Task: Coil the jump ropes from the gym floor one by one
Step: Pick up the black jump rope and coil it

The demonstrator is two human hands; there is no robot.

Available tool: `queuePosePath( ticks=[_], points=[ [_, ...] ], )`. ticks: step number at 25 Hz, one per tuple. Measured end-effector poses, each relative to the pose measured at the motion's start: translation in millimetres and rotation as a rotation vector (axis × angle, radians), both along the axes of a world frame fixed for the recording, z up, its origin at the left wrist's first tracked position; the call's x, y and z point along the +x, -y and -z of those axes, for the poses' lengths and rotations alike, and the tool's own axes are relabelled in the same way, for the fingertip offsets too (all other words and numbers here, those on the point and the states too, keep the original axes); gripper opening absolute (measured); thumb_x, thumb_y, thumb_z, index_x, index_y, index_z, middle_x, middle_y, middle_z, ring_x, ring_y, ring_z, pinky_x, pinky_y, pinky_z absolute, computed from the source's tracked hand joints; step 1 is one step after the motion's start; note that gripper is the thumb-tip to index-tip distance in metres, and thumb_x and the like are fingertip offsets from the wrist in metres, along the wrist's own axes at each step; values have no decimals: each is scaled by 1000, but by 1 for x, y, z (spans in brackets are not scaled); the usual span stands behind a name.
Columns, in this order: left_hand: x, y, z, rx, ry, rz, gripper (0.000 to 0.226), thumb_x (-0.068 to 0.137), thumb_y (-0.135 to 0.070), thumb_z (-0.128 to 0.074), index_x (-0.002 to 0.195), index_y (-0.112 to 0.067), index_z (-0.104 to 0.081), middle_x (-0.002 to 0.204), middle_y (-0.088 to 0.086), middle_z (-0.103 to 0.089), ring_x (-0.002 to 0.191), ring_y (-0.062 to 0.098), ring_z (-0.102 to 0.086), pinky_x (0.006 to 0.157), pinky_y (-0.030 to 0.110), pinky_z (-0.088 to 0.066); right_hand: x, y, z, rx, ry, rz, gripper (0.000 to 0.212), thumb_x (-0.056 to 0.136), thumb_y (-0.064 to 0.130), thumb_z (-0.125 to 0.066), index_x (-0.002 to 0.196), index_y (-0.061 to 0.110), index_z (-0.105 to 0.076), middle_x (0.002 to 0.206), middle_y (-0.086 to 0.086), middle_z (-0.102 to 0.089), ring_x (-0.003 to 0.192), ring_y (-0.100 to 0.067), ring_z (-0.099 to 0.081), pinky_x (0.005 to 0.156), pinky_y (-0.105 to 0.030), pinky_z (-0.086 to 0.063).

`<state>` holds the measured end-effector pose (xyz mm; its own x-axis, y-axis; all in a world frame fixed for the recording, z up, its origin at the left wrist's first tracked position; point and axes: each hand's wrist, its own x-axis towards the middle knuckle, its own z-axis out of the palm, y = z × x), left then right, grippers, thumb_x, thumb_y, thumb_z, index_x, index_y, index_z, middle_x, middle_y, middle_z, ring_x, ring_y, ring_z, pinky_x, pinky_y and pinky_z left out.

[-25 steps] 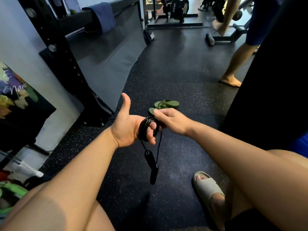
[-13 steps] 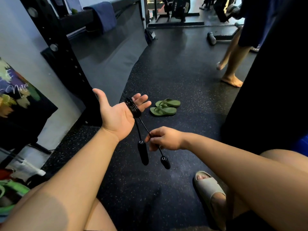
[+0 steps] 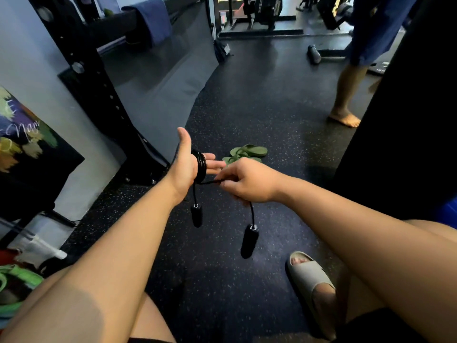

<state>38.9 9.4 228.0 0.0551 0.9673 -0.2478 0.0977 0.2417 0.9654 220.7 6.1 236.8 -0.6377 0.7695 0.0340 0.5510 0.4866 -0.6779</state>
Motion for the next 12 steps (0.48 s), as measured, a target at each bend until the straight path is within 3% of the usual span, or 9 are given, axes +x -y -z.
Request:
queuePosePath(
  ticks=[3, 6, 10, 12],
  points=[
    [0, 5, -2, -56, -189, 224, 133, 77, -84, 19, 111, 10, -68, 105, 29, -72, 108, 38, -68, 105, 36, -46, 6, -6, -10, -32, -167, 43, 19, 90, 9, -61, 102, 19, -72, 68, 6, -71, 50, 4, -57, 54, -11, -41],
    [5, 14, -6, -166, -247, 374, 129, 75, -83, 22, 96, 9, -67, 95, 32, -71, 95, 42, -70, 82, 29, -50, 12, -12, -7, -121, -264, 42, 15, 90, 6, -65, 102, 14, -66, 70, 4, -72, 49, 3, -56, 53, -12, -41],
    [8, 20, -6, -277, -186, 517, 134, 68, -89, 19, 97, 10, -66, 79, 27, -71, 84, 40, -71, 88, 37, -46, 19, -21, -1, -211, -370, -3, 18, 83, 8, -78, 96, 12, -66, 78, -11, -74, 64, -10, -63, 57, -21, -48],
    [6, 21, -8, -292, -81, 571, 134, 63, -93, 17, 90, 8, -66, 70, 23, -69, 78, 39, -71, 88, 38, -49, 21, -25, 0, -228, -429, 6, 20, 78, 7, -82, 88, 14, -67, 79, -17, -70, 75, -22, -64, 70, -36, -54]
  ],
)
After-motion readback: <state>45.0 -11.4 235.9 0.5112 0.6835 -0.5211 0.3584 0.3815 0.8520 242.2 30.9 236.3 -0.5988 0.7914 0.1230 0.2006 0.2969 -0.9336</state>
